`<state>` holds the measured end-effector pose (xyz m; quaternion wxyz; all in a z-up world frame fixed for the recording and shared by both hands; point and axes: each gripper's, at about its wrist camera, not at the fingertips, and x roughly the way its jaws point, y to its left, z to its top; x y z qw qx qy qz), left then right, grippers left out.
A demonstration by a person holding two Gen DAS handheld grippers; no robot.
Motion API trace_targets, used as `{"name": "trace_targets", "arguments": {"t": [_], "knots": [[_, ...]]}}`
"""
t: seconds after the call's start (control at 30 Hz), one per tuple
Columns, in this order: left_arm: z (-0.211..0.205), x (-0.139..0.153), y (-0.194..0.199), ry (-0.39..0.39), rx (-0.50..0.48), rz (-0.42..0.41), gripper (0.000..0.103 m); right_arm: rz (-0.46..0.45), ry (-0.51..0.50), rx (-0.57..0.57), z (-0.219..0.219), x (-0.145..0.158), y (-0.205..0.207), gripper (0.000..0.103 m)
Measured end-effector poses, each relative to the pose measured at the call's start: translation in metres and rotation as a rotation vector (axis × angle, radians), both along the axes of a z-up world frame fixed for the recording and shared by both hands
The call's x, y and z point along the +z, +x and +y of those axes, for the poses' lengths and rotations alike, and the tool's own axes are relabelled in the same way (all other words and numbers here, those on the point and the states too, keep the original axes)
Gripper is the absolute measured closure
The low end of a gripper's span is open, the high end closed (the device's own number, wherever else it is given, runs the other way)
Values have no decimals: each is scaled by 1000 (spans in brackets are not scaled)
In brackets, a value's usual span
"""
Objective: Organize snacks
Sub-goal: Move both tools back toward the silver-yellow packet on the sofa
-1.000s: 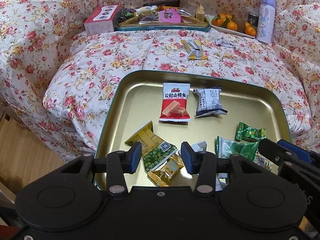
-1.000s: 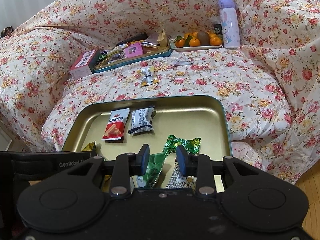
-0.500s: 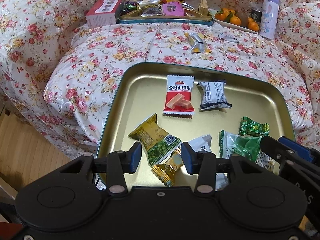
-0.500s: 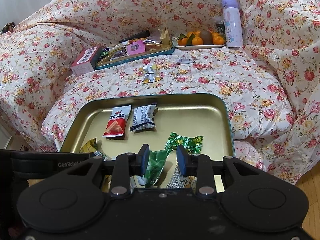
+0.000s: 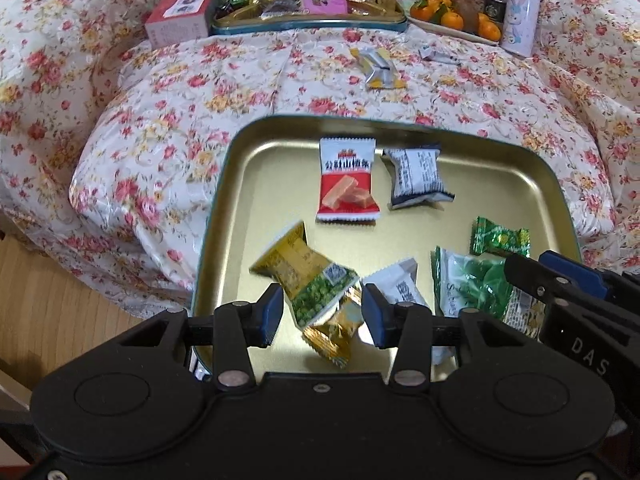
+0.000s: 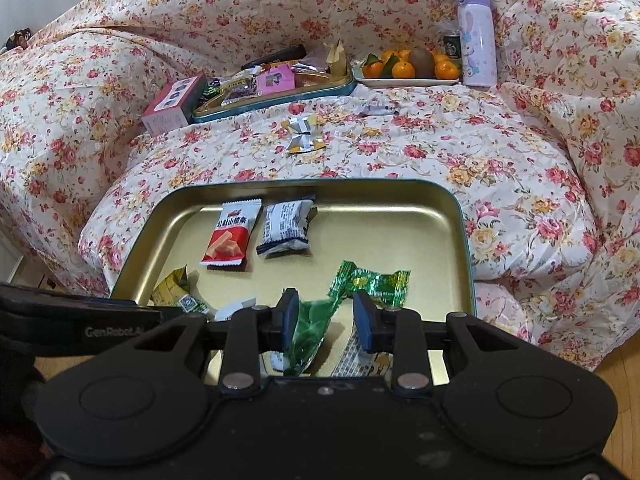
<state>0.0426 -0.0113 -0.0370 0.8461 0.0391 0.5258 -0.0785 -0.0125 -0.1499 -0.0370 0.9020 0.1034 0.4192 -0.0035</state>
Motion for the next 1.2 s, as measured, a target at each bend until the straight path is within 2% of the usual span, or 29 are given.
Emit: {"name": "trace_targets", "arguments": {"t": [0.57,0.9,1.2], "knots": [[-17,32,77,11,-65,-62,51,-55,16,-19,-35,26,67,68],[-24,22,133,20,-32,-59,51,-84,21,43,-37,29,136,64],[-18,1,173,23,20,-20,51,-23,38,117,-28,5,197,62]]}}
